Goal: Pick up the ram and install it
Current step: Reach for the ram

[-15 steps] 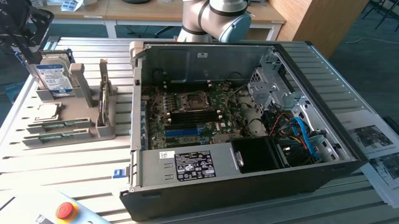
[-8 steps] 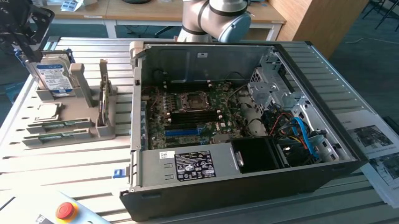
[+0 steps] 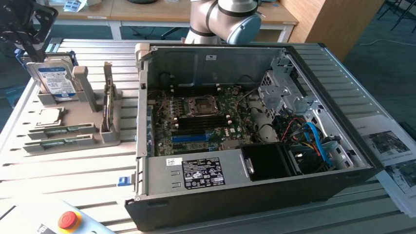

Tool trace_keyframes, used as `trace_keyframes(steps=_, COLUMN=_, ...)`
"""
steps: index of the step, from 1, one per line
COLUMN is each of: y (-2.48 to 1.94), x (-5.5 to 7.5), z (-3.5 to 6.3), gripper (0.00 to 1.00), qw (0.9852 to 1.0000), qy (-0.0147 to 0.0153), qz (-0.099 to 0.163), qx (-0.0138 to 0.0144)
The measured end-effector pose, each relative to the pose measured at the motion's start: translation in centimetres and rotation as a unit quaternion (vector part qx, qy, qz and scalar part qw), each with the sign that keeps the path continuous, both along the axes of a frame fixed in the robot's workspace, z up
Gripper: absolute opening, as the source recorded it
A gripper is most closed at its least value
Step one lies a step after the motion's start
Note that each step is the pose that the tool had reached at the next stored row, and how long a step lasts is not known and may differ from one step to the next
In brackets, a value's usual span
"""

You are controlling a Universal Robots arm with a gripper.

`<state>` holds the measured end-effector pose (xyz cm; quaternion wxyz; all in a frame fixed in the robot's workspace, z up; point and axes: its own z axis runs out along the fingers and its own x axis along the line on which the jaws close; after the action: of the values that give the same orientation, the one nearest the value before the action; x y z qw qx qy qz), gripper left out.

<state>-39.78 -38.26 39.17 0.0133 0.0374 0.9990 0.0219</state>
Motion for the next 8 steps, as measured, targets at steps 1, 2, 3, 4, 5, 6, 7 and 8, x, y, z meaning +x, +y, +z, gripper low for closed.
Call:
trace_keyframes(steps=1, y=0.15, x=0.00, z=-0.01, gripper=0.10, qw=1.0000, qy=0.0000, qz=0.000, qx=-0.0002)
trace_keyframes(steps=2, y=0.25, x=-0.01, z=-0.01, gripper=0.10, qw=1.0000, qy=0.0000, qz=0.000, qx=-0.0003)
trace_keyframes(steps=3, y=0.25, x=0.00, z=-0.01, gripper=0.10, qw=1.0000, qy=0.0000, qz=0.000, qx=-0.0003)
trace_keyframes(steps=4, y=0.25, x=0.00, z=-0.02, gripper=0.10, qw=1.0000, qy=0.0000, qz=0.000, qx=-0.0003)
trace_keyframes(steps=5, y=0.25, x=0.00, z=-0.01, gripper=0.10, qw=1.0000, qy=0.0000, qz=0.000, qx=-0.0003)
trace_keyframes(steps=6, y=0.25, x=-0.01, z=-0.02, gripper=0.10, qw=1.0000, qy=0.0000, qz=0.000, qx=-0.0003)
trace_keyframes(steps=7, y=0.26, x=-0.08, z=-0.02, gripper=0.10, qw=1.0000, qy=0.0000, qz=0.000, qx=-0.0003)
trace_keyframes(steps=8, y=0.26, x=-0.24, z=-0.02, gripper=0.10, qw=1.0000, qy=0.0000, qz=0.000, qx=-0.0003)
